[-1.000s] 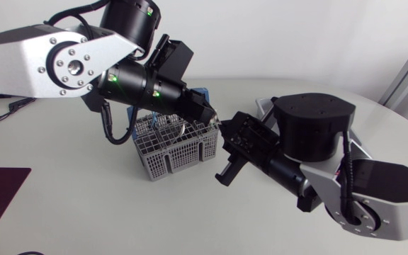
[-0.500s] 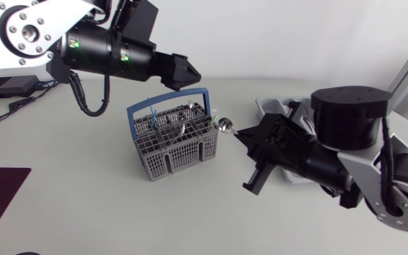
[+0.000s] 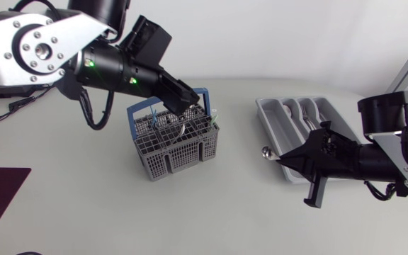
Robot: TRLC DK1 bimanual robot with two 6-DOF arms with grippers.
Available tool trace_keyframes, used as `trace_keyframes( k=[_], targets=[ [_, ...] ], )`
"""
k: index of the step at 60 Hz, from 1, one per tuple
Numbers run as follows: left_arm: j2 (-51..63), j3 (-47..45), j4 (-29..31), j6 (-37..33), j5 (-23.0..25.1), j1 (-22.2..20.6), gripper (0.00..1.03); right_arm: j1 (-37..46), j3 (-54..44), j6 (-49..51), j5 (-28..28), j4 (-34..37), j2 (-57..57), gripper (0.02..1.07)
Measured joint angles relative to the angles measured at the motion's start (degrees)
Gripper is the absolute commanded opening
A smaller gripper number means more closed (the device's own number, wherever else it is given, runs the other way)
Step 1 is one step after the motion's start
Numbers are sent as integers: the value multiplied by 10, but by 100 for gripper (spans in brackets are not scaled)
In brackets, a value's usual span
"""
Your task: Unload the cutlery basket into the drawer organizer.
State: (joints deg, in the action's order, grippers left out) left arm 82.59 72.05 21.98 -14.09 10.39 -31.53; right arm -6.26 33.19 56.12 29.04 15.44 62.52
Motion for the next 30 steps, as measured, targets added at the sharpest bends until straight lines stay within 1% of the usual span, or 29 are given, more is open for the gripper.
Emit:
trace_keyframes(
  k=[15, 30],
  targets=[
    [24, -13, -37, -12, -64, -50, 95, 130, 25, 203, 40, 70, 74, 8],
    [76, -13, -55, -12, -95, -73, 95, 247, 113, 374, 55, 148, 198, 8]
  ],
)
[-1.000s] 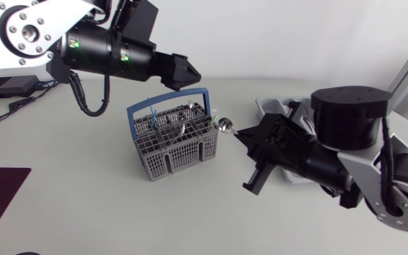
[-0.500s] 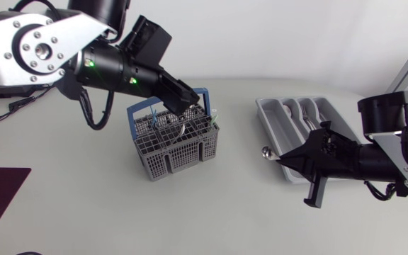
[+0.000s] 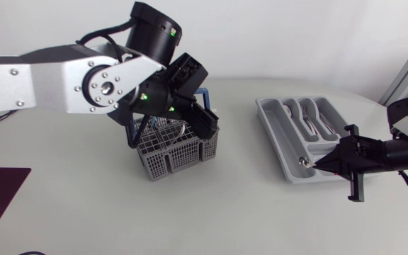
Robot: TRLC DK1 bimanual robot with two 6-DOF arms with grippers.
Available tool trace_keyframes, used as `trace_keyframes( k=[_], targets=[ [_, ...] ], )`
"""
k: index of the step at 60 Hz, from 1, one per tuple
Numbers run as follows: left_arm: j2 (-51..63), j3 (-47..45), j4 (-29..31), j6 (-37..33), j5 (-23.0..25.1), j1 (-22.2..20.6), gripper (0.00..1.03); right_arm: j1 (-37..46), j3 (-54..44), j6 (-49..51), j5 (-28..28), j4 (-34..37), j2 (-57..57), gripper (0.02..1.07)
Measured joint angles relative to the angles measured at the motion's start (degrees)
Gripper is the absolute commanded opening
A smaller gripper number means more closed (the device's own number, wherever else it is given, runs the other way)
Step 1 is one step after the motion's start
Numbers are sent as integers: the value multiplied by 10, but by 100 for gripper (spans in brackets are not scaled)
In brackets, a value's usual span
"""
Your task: Unload the cutlery basket into the drawer organizer.
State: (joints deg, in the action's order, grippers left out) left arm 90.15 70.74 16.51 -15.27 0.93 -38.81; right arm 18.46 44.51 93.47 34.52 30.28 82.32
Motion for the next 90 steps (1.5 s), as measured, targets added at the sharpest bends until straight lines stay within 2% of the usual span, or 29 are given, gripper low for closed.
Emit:
trace_keyframes(
  k=[13, 24, 37, 43, 49, 61, 63, 66, 79, 90],
  targets=[
    [38, 8, -2, 0, -9, -3, 95, 80, 94, 93, 0, 45, 105, 8],
    [65, 31, -2, 0, -22, -6, 95, 115, 155, 140, -5, 69, 173, 8],
    [89, 52, -5, 0, -47, -14, 95, 120, 166, 178, -36, 74, 213, 8],
    [97, 63, -6, 0, -56, -15, 95, 115, 159, 185, -50, 48, 216, 9],
    [101, 66, -6, 0, -60, -14, 95, 105, 143, 187, -59, 14, 216, 29],
    [101, 66, -6, 0, -64, -15, 95, 97, 118, 175, -58, -17, 210, 55],
    [101, 66, -6, 0, -68, -15, 95, 97, 115, 169, -57, -17, 202, 68],
    [101, 66, -6, 0, -74, -15, 95, 97, 111, 162, -56, -17, 184, 105],
    [101, 69, -5, 0, -109, -28, 95, 86, 102, 118, -19, 15, 75, 103],
    [106, 83, -6, 0, -178, -57, 95, 42, 77, 22, 3, 27, 3, 103]
  ],
)
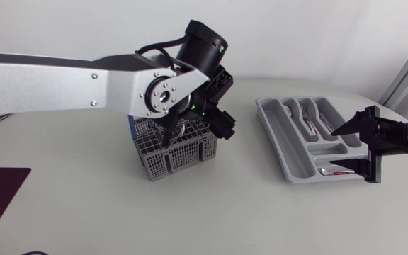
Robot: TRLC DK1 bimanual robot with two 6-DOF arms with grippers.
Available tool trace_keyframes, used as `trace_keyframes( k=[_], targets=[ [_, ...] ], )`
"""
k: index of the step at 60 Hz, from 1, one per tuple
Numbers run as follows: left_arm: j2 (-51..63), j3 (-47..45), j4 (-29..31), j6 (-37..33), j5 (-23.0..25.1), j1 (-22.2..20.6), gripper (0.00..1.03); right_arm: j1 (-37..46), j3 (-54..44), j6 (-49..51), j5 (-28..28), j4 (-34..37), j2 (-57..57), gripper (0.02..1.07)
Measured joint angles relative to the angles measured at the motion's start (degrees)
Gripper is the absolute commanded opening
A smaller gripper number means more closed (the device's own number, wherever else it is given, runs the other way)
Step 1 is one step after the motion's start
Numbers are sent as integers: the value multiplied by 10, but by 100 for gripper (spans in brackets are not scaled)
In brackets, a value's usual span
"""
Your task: Unload the cutlery basket into the drawer organizer.
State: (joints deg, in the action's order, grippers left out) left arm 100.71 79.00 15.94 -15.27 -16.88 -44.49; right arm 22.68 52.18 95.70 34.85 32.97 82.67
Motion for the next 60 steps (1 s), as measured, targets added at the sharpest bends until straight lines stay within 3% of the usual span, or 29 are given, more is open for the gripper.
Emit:
trace_keyframes(
  k=[13, 26, 49, 60],
  targets=[
    [29, 33, 17, 2, -82, -36, 95, -49, -11, -143, 16, 0, -59, 103],
    [71, 73, 57, 17, -133, -65, 94, -89, -49, -252, 18, -40, -106, 103],
    [138, 153, 121, 73, -159, -70, 82, -122, -123, -347, 9, -110, -159, 103],
    [157, 163, 131, 93, -167, -63, 68, -122, -141, -351, 9, -114, -171, 103]
  ],
)
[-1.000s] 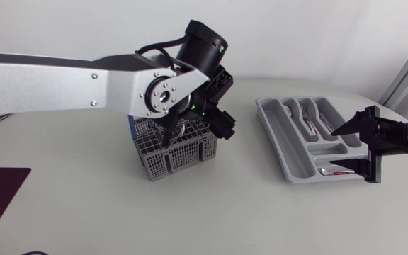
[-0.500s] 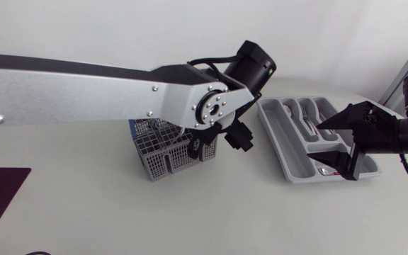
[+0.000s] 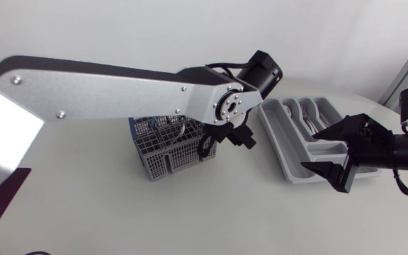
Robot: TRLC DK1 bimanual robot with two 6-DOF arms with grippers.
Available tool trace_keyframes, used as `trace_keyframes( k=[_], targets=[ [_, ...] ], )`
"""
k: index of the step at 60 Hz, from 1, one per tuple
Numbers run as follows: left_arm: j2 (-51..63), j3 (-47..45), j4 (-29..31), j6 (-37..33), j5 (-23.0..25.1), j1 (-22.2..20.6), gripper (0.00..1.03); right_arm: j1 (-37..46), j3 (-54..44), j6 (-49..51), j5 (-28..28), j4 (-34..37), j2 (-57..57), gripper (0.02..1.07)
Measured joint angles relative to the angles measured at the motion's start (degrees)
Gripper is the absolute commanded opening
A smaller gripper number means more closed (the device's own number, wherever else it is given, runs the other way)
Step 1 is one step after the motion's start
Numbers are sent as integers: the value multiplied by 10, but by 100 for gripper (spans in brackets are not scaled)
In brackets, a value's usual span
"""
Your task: Unload the cutlery basket into the drawer organizer.
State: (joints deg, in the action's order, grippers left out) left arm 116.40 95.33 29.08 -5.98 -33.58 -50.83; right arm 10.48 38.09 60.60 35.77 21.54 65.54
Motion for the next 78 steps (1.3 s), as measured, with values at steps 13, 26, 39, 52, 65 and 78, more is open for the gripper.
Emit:
trace_keyframes(
  k=[13, 26, 39, 52, 65, 78],
  targets=[
    [18, 5, 2, 5, -17, 10, 64, 0, -12, 0, 0, -6, -9, 103],
    [23, 8, 2, 11, -19, 20, 51, 0, -18, 0, 0, -9, -10, 103],
    [28, 13, -2, 11, -21, 21, 39, 0, -32, 0, 0, -12, -15, 103],
    [47, 29, -5, 11, -29, 21, 32, 0, -38, 3, 0, -13, -21, 103],
    [54, 30, -7, 13, -43, 21, 13, 0, -46, 8, 0, -15, -30, 103],
    [54, 30, -16, 15, -59, 23, 6, 0, -53, 11, 0, -15, -40, 103]
  ],
)
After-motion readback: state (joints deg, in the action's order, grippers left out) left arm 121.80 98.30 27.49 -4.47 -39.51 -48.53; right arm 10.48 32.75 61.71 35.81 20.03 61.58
